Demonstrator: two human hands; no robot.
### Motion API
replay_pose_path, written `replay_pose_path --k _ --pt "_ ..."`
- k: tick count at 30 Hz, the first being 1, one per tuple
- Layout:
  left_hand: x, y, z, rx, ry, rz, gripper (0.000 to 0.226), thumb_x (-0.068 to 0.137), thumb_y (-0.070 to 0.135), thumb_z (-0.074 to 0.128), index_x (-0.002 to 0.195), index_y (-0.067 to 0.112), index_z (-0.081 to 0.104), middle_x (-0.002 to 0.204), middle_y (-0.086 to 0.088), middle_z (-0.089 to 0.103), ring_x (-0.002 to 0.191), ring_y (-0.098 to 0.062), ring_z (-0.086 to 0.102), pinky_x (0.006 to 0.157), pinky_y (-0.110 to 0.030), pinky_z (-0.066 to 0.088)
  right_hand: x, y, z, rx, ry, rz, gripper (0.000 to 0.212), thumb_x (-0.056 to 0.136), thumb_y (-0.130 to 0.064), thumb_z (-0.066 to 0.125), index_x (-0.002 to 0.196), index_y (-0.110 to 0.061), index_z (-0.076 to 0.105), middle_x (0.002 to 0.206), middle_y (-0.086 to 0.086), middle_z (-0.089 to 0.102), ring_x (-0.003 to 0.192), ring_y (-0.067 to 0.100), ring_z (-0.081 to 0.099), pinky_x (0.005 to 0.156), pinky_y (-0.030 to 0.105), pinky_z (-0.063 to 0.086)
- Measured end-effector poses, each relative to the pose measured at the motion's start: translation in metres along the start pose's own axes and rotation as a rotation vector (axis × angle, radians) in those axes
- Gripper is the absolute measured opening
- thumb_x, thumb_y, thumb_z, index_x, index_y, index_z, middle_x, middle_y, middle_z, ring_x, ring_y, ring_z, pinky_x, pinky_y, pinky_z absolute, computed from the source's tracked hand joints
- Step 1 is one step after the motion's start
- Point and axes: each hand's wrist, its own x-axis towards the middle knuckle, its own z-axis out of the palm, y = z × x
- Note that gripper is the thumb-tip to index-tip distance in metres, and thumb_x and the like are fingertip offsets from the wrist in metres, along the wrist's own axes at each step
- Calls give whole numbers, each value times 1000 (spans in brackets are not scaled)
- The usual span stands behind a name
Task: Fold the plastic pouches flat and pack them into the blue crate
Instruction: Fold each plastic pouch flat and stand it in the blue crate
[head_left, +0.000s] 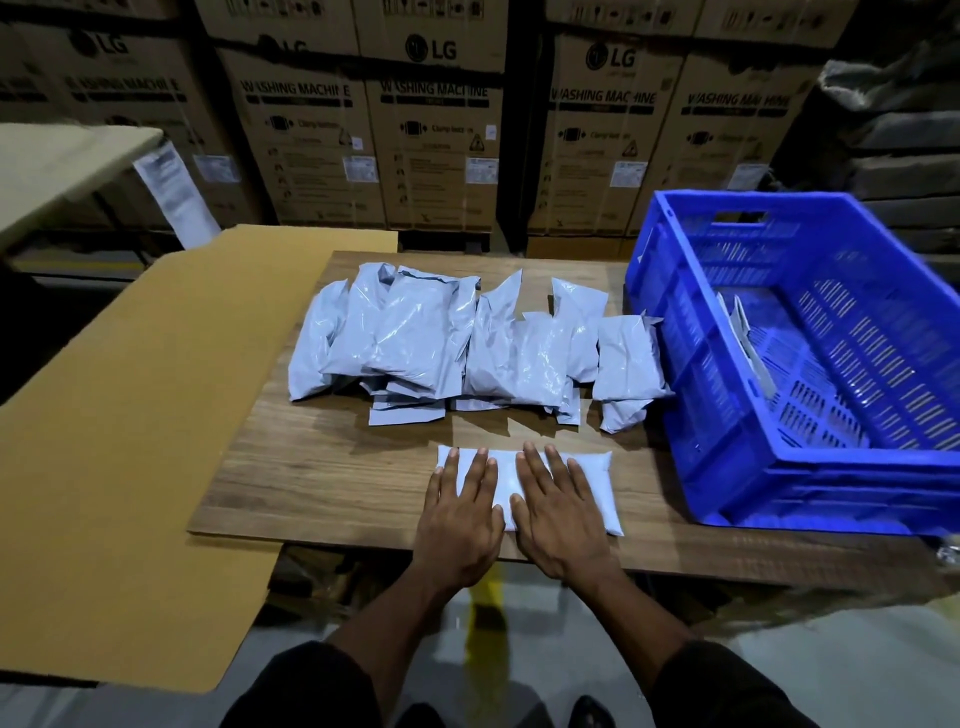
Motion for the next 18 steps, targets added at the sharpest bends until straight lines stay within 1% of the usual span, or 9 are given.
replay_pose_path --k 3,7,9,11,12,14,16,17,18 --pt "1 0 0 17 2 -5 59 100 33 38 153 6 43 162 -12 37 150 -43 28 113 -58 36 -3 8 -2 22 20 20 61 100 -40 30 150 -9 42 158 9 38 147 29 33 118 43 16" --pt "0 0 2 41 28 17 59 103 33 31 153 4 42 162 -13 36 149 -44 28 114 -58 34 -12 32 -1 9 1 78 64 100 -46 26 154 -13 37 163 4 29 149 28 28 118 47 15" --pt "0 -2 2 60 20 19 59 103 33 32 154 5 40 163 -12 34 150 -44 27 116 -58 32 -17 47 -5 -5 -35 110 69 98 -51 17 158 -17 27 166 -1 17 153 23 17 120 47 9" --pt "2 -2 2 84 -3 18 61 101 36 33 155 8 39 164 -9 32 151 -42 26 118 -56 28 -20 62 -14 -28 -97 120 76 93 -57 0 161 -23 7 168 -7 -4 154 15 -2 122 45 -1" --pt "3 -4 3 96 -22 11 63 100 38 32 156 9 38 165 -8 31 151 -42 25 119 -55 24 -19 64 -17 -28 -127 116 78 90 -58 -7 161 -25 -1 167 -9 -11 153 12 -10 123 45 -4" --pt "5 -6 4 103 -44 -4 65 101 41 27 158 10 34 167 -7 27 153 -40 22 119 -53 13 -16 65 -20 -18 -174 105 82 86 -60 -14 159 -25 -8 165 -9 -18 152 10 -17 123 45 -7" --pt "6 -5 -1 84 -11 -24 64 101 39 26 154 6 40 162 -10 36 151 -38 28 119 -56 11 -16 61 -26 31 -196 131 85 84 -60 -15 160 -21 -6 166 -6 -17 152 12 -17 122 48 -9" --pt "8 -2 -3 49 25 -20 60 103 35 26 149 1 48 156 -14 45 147 -39 37 119 -57 15 -14 58 -31 46 -166 160 85 86 -58 -12 160 -17 1 167 -3 -11 153 15 -12 122 50 -7" --pt "12 3 -5 -4 61 -2 57 106 30 23 142 -4 54 148 -19 53 141 -40 46 119 -54 18 -12 51 -34 31 -93 159 82 90 -53 -3 159 -12 13 168 2 3 155 19 0 122 51 -2"
